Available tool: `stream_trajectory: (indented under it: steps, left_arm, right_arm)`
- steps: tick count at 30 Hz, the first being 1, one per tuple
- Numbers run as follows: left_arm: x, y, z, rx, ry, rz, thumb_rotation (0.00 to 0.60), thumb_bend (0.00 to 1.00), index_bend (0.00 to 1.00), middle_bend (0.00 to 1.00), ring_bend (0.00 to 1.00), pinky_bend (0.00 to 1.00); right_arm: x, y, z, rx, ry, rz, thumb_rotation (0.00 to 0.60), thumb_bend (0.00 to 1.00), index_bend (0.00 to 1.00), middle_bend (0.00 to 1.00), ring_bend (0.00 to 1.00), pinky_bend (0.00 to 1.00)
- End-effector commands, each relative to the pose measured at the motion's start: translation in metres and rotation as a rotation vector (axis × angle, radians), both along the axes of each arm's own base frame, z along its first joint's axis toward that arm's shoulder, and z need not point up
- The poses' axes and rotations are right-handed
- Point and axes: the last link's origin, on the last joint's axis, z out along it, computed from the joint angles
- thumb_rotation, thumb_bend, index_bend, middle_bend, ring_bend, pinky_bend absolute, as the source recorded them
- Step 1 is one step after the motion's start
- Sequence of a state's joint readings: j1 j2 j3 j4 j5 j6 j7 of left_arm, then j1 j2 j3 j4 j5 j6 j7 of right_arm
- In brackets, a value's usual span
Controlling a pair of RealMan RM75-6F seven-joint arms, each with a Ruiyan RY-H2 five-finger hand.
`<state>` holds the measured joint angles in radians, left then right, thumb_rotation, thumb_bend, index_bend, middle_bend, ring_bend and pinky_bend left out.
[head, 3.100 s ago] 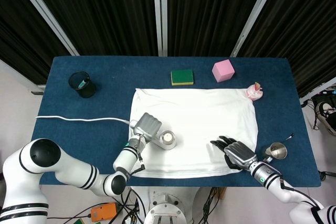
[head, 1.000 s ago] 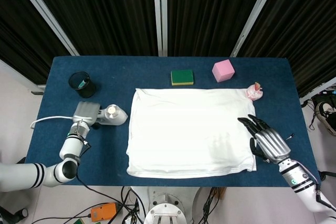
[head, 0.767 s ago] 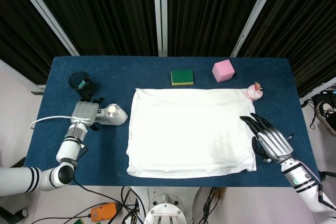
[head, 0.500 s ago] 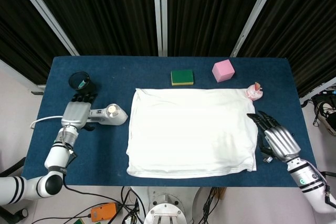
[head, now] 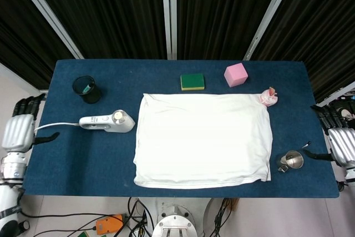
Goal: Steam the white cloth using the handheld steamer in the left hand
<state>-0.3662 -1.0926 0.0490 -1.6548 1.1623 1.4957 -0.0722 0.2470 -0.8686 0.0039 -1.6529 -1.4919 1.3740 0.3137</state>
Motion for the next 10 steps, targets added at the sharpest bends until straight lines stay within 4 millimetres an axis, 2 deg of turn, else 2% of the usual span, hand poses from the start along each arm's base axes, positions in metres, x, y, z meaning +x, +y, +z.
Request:
stream_trajectory:
  steps: [1, 7, 10]
  left_arm:
    - [-0.031, -0.045, 0.021, 0.029, 0.044, 0.033, 0.6, 0.0, 0.06, 0.04, 0.0, 0.0]
    - [-0.036, -0.087, 0.021, 0.044, 0.064, 0.049, 0.6, 0.0, 0.06, 0.03, 0.0, 0.0]
    - [-0.034, -0.101, 0.017, 0.04, 0.06, 0.05, 0.6, 0.0, 0.06, 0.03, 0.0, 0.0]
  right_arm:
    - [-0.006, 0.013, 0.004, -0.044, -0.007, -0.003, 0.6, 0.11, 0.0, 0.06, 0.0, 0.07]
    - [-0.013, 0.037, -0.001, -0.081, -0.009, -0.022, 0.6, 0.11, 0.0, 0.05, 0.0, 0.07]
    - [-0.013, 0.045, -0.004, -0.092, -0.02, -0.021, 0.6, 0.11, 0.0, 0.05, 0.0, 0.07]
